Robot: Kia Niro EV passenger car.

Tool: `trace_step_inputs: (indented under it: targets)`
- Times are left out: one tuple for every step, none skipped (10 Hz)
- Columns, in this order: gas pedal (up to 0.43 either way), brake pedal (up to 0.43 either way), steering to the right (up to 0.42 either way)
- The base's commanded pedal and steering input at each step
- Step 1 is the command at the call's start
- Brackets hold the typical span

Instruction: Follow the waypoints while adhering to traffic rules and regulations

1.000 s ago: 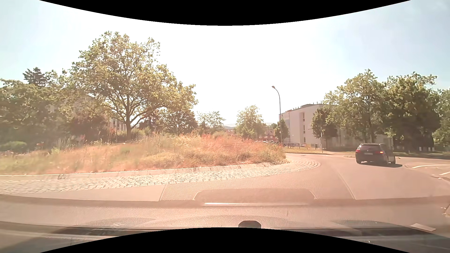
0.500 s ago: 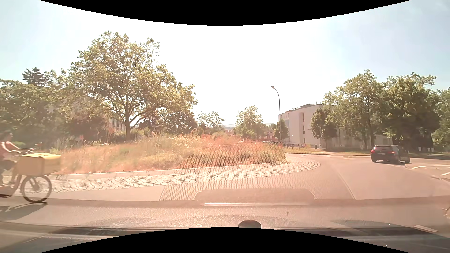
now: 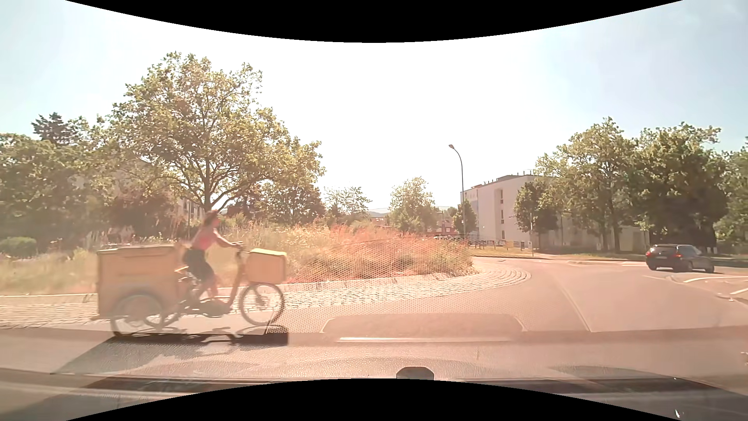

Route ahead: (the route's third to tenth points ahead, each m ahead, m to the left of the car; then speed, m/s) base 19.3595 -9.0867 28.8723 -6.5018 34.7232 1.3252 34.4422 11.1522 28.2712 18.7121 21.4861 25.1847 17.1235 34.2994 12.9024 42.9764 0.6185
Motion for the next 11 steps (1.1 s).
trace_step_inputs:
  targets:
    - [0.220, 0.000, 0.222]
    - [0.228, 0.000, 0.232]
    - [0.248, 0.000, 0.250]
    - [0.268, 0.000, 0.270]
    - [0.280, 0.000, 0.285]
    - [0.299, 0.000, 0.309]
    - [0.311, 0.000, 0.331]
    - [0.319, 0.000, 0.351]
    - [0.331, 0.000, 0.369]
    - [0.339, 0.000, 0.384]
    - [0.339, 0.000, 0.393]
